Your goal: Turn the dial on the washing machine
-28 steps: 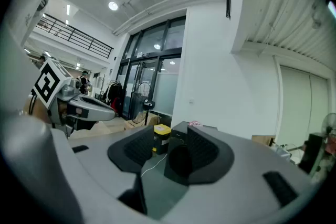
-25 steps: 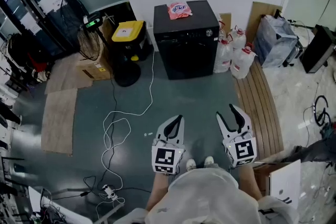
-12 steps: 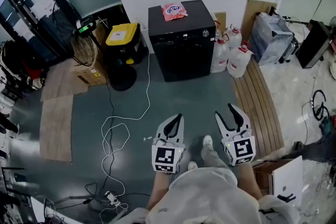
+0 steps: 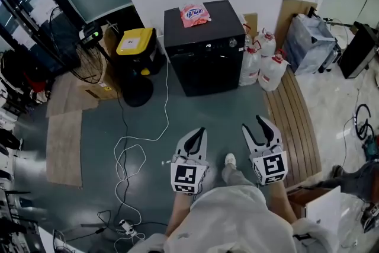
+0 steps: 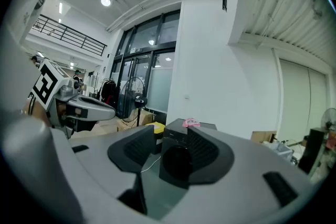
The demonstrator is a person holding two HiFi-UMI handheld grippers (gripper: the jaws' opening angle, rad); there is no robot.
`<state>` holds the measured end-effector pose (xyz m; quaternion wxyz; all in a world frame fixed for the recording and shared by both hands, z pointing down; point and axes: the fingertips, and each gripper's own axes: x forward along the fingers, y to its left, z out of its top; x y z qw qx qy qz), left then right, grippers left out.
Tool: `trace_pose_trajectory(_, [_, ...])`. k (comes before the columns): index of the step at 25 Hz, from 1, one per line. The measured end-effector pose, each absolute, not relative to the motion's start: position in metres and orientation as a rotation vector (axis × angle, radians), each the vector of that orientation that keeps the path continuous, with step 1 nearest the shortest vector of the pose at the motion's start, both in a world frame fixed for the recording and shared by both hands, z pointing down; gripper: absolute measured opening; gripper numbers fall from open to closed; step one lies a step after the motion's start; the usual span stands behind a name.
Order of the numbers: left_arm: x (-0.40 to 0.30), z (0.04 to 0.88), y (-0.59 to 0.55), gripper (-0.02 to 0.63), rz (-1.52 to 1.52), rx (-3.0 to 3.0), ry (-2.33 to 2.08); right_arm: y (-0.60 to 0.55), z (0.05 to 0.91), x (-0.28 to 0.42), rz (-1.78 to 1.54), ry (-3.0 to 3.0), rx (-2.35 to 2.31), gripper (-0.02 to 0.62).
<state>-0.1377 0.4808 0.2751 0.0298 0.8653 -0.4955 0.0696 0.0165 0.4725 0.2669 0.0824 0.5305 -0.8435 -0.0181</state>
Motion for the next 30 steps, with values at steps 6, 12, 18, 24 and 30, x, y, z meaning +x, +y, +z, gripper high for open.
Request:
trace_pose_trajectory(6, [-0.117, 0.265, 0.410, 0.012, 0.239, 2.656, -1.571, 0.396, 0.261, 0.030, -0.045, -2.566, 1.513, 0.198])
trace_pose_trajectory(12, [-0.088, 0.259, 0.346, 0.012, 0.251, 2.660, -1.608, 0.333, 0.261, 0.051, -0.052, -2.610, 1.471, 0.192])
trace_pose_trajectory(18, [-0.069, 0.263, 0.302, 0.012, 0.259, 2.638, -1.629, 0.289, 0.267, 0.073, -0.039, -2.614, 1.466, 0.192])
trace_pose_trajectory(24, [-0.061, 0.272, 0.272, 0.012, 0.284, 2.630, -1.623, 0.260, 0.274, 0.085, -0.018, -2.605, 1.490, 0.192])
trace_pose_trajectory(30, [-0.057, 0.282, 0.244, 0.012, 0.286, 2.627, -1.605, 0.235, 0.278, 0.086, -0.012, -2.608, 1.492, 0.192])
